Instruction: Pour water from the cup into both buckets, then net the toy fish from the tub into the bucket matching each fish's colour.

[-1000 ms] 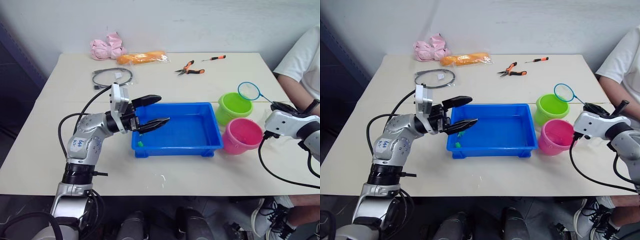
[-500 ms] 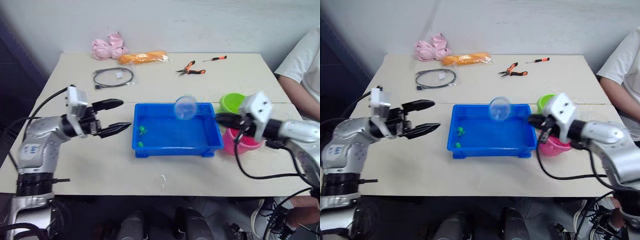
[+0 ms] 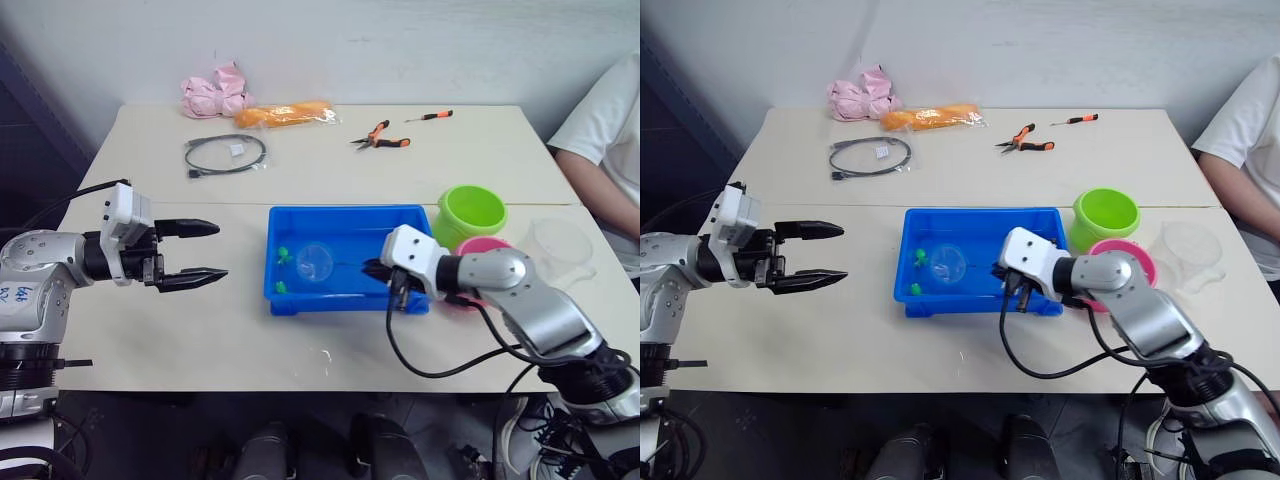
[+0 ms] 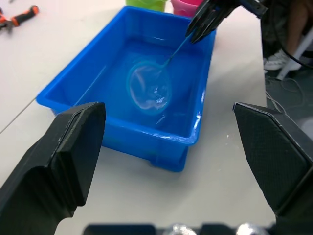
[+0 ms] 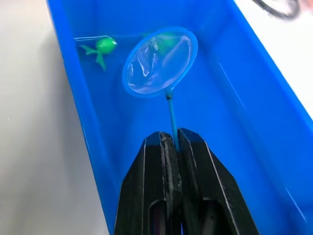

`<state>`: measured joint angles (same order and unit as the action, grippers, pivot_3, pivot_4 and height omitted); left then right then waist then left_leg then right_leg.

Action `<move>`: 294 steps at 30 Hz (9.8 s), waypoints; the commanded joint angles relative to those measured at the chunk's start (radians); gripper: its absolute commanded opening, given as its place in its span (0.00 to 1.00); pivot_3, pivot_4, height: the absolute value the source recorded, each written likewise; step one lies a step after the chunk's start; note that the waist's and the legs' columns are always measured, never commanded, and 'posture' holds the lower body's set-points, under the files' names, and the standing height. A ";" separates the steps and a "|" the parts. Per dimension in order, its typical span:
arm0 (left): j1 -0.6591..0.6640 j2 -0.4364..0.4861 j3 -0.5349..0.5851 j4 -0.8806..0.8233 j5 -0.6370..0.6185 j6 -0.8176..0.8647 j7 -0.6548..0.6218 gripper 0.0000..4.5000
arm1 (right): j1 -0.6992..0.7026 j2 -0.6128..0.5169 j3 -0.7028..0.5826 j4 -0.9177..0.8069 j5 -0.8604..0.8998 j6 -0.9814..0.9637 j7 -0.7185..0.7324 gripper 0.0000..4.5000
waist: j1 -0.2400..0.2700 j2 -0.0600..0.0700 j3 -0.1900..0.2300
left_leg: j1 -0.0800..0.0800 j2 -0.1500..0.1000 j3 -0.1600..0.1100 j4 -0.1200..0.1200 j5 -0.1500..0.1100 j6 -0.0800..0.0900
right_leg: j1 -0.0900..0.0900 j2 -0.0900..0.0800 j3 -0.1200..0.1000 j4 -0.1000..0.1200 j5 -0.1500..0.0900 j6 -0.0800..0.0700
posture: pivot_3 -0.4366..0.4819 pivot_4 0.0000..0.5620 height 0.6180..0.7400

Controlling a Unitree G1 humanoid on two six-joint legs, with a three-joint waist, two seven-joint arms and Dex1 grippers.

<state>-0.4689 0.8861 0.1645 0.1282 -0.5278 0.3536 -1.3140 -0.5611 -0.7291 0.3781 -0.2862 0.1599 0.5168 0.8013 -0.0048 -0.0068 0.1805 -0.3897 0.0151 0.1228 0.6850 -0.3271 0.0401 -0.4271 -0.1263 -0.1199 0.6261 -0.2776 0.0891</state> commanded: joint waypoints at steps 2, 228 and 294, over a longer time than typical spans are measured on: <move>-0.028 0.020 -0.025 -0.007 0.038 -0.041 -0.033 0.99 | -0.030 0.038 0.029 0.012 -0.084 -0.048 0.000 0.00 | 0.000 0.000 0.000 | 0.000 0.000 0.000 0.000 0.000 0.000 | 0.000 0.002 0.000 0.000 0.000 0.000 | 0.48 0.27 1.00; -0.132 -0.450 -0.137 -0.142 0.001 -0.006 0.332 0.99 | 0.322 -0.078 -0.987 -0.141 0.511 0.461 -0.076 0.00 | 0.027 -0.001 0.000 | 0.000 -0.002 0.000 -0.002 0.001 0.003 | 0.002 0.002 0.009 -0.005 0.003 0.002 | 0.48 0.27 1.00; -0.026 -0.270 -0.055 -0.244 -0.111 -0.016 0.117 0.99 | 0.376 -0.231 -0.796 -0.093 0.595 0.030 0.013 0.00 | 0.012 0.000 0.000 | 0.003 0.003 0.000 -0.002 0.002 -0.001 | 0.004 0.010 0.013 -0.005 0.003 0.001 | 0.48 0.27 1.00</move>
<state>-0.5068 0.5920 0.0876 -0.0794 -0.6206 0.3550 -1.1447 -0.1785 -0.9332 -0.3918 -0.3026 0.6445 0.4580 0.7827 0.0075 -0.0067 0.1802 -0.3871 0.0186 0.1218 0.6832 -0.3247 0.0389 -0.4234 -0.1161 -0.1075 0.6214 -0.2752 0.0901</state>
